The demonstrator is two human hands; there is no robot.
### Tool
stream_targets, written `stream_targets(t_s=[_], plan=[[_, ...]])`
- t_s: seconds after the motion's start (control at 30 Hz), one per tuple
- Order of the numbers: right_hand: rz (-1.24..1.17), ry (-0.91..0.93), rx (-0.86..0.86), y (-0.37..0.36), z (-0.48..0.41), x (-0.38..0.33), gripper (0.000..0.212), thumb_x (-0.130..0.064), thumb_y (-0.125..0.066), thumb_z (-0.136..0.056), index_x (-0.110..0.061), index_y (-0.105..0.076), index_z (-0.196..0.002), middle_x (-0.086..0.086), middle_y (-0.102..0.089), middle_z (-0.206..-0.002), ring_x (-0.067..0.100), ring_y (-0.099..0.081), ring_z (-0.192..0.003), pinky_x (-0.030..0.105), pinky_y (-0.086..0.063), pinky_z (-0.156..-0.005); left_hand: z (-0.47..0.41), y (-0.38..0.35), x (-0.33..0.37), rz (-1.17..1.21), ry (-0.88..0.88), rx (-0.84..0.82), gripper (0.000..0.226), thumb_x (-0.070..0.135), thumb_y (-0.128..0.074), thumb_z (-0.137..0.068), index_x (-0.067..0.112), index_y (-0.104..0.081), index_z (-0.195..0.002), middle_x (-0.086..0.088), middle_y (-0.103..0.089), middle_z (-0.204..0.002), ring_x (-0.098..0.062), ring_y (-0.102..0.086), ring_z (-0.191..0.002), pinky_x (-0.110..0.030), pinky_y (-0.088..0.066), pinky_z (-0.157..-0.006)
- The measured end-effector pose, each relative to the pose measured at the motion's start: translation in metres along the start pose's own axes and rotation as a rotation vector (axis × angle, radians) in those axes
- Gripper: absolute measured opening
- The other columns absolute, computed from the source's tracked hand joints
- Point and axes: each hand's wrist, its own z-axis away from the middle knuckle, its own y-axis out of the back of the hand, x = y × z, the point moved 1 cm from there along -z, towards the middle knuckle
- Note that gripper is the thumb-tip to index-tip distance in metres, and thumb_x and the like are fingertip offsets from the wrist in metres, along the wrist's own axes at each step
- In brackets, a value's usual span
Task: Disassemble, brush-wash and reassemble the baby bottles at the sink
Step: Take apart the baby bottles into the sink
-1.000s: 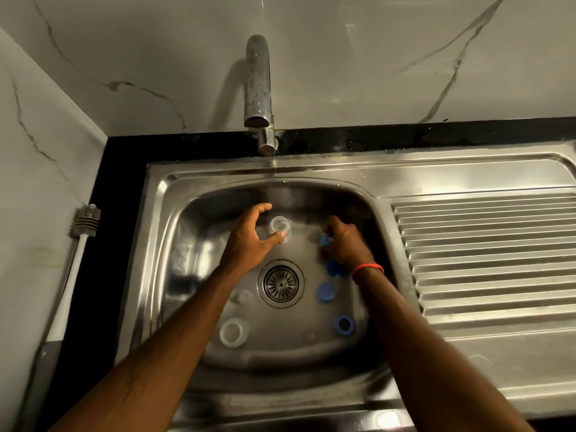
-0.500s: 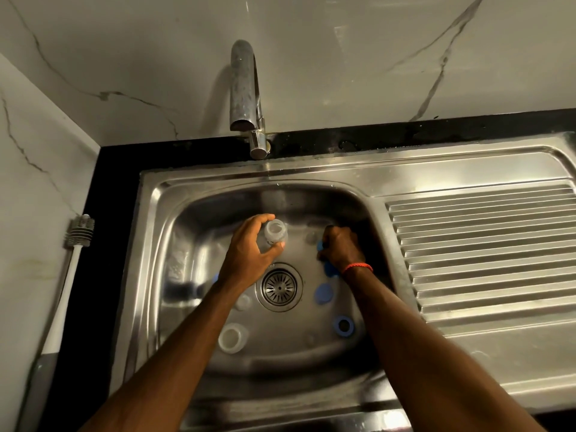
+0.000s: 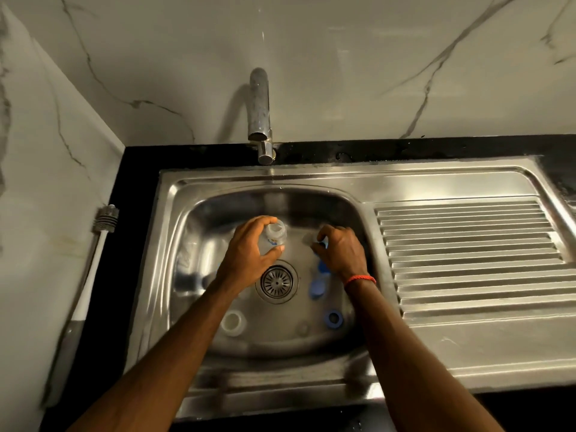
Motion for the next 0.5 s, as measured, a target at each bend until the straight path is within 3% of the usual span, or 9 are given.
stream_targets(t_s=[0.1,0.27,0.4,0.5], plan=[[-0.025,0.018,0.009,0.012,0.016,-0.011,0.030,-0.046,-0.074,-0.083,-0.023,-0.066,-0.101,0.004,-0.067,-0.100,0.028,-0.057,-0.102,0.036,-0.044,-0.087,0.013,0.018,0.012,0.003,0.013,0.020,0.057,0.028,-0.080,-0.081,0.025,-0.056,-0.133,0.010,-0.056,-0.135,-0.012,-0.049,-0.127,-0.039,-0.047,-0.104],[-0.078,0.030,0.027,0.040,0.052,-0.045,0.035,-0.046,-0.074,-0.084,-0.022,-0.067,-0.108,0.002,-0.065,-0.111,0.026,-0.045,-0.117,0.037,-0.039,-0.092,0.049,0.052,0.028,-0.023,-0.011,0.063,0.060,0.045,-0.073,-0.080,0.024,-0.057,-0.134,0.009,-0.055,-0.137,-0.009,-0.046,-0.129,-0.027,-0.037,-0.109],[-0.085,0.082,0.015,0.050,0.066,-0.071,0.036,-0.048,-0.073,-0.084,-0.024,-0.066,-0.110,-0.001,-0.064,-0.120,0.024,-0.043,-0.120,0.036,-0.037,-0.094,0.064,0.083,0.033,-0.070,-0.019,0.092,0.059,0.030,-0.082,-0.081,0.020,-0.058,-0.134,0.005,-0.055,-0.136,-0.008,-0.044,-0.129,-0.013,-0.028,-0.108],[-0.072,0.112,0.002,0.053,0.071,-0.091,0.037,-0.050,-0.071,-0.085,-0.026,-0.066,-0.112,-0.001,-0.063,-0.120,0.024,-0.043,-0.119,0.036,-0.037,-0.095,0.066,0.102,0.031,-0.085,0.000,0.122,0.061,0.034,-0.080,-0.079,0.020,-0.058,-0.134,0.003,-0.056,-0.135,-0.011,-0.046,-0.128,-0.006,-0.023,-0.106]])
